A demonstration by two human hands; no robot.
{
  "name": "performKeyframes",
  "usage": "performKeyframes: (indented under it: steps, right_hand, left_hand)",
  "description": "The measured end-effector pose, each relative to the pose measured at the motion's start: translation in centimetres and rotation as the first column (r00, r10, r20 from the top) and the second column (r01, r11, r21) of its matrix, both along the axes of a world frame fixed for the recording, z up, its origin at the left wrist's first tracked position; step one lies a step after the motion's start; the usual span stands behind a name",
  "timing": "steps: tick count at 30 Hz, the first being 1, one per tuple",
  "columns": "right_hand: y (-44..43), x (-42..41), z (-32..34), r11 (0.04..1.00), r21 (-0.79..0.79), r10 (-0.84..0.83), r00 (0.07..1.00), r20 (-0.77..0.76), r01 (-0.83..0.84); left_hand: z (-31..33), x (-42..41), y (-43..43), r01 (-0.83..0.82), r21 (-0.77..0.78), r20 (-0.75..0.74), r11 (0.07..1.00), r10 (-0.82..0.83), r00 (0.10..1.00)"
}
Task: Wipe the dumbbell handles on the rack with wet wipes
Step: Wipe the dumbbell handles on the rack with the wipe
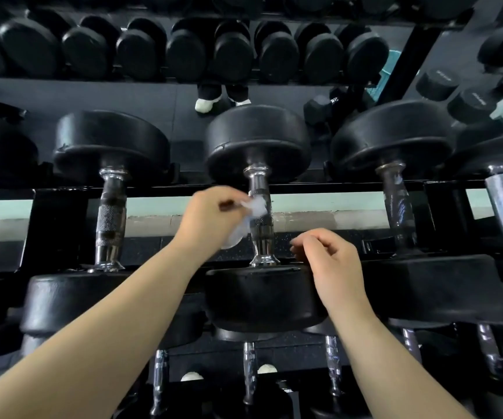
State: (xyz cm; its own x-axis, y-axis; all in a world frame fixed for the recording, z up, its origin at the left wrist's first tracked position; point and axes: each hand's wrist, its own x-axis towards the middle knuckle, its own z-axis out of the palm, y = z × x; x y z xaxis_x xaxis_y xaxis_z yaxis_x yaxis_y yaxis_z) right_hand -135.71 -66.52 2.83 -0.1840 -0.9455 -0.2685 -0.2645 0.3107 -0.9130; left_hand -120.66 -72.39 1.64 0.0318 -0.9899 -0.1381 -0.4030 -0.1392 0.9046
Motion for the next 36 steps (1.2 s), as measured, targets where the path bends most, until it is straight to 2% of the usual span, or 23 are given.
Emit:
performKeyframes:
  steps: [2, 5, 8, 11, 13, 16, 19, 23, 26, 30, 32, 36]
  right_hand:
    - [-0.1, 0.0, -0.3, 1.0, -0.005, -0.011, 1.0, -0.001, 0.011]
    - [-0.2, 0.1, -0.5, 0.999, -0.024, -0.025, 1.0, 0.013, 0.026]
    - [-0.1, 0.0, -0.6, 0.999, -0.03, -0.022, 1.0, 0.023, 0.022]
    - [-0.2, 0.0, -0.7, 0.999, -0.034, -0.017, 0.999, 0.028, 0.018]
    - [-0.2, 0.0, -0.8, 0.999, -0.035, -0.022, 0.999, 0.037, 0.023]
    - [-0.3, -0.1, -0.9, 0.999, -0.038, -0.03, 0.999, 0.019, 0.03]
    - [-0.3, -0.2, -0.9, 0.999, -0.04, -0.026, 1.0, -0.009, 0.025]
    - [-0.2, -0.1, -0.7, 0.999, -0.034, -0.017, 1.0, -0.023, 0.017]
    - [-0.1, -0.1, -0.5, 0.999, -0.031, -0.027, 0.999, -0.027, 0.027]
    - [-0.2, 0.0, -0.4, 1.0, -0.012, -0.02, 0.999, -0.03, 0.02]
    - [-0.2, 0.0, -0.5, 1.0, -0.019, -0.024, 0.999, -0.038, 0.023]
    - [-0.2, 0.0, -0.5, 1.0, -0.003, -0.025, 0.999, -0.037, 0.025]
  left_hand:
    - [-0.7, 0.4, -1.1, -0.22, 0.153, -0.163, 0.963, 0.244, 0.956]
    - [-1.8, 0.4, -2.3, -0.221, 0.391, -0.453, 0.894, 0.395, 0.799]
    - [-2.5, -0.8, -2.7, -0.135, 0.437, -0.585, 0.889, 0.395, 0.709]
    - [-2.8, -0.7, -2.4, -0.02, 0.398, -0.656, 0.917, 0.3, 0.692]
    - [-2.9, 0.1, -1.8, 0.053, 0.379, -0.636, 0.924, 0.218, 0.74]
    - [-2.7, 0.6, -0.4, 0.096, 0.422, -0.499, 0.901, 0.142, 0.855]
    - [-2.6, 0.3, 0.6, 0.13, 0.439, -0.403, 0.889, 0.065, 0.913]
    - [-1.6, 0.2, -1.1, -0.009, 0.335, -0.398, 0.942, 0.15, 0.905]
    - [-0.9, -0.2, -2.4, -0.067, 0.243, -0.319, 0.968, 0.145, 0.936]
    - [-0.7, 0.2, -0.2, 0.105, 0.314, -0.195, 0.944, -0.044, 0.98]
    - [-0.8, 0.2, 0.8, 0.156, 0.347, -0.181, 0.925, -0.097, 0.979]
    - [-0.9, -0.4, -1.2, -0.071, 0.264, -0.238, 0.962, 0.136, 0.962]
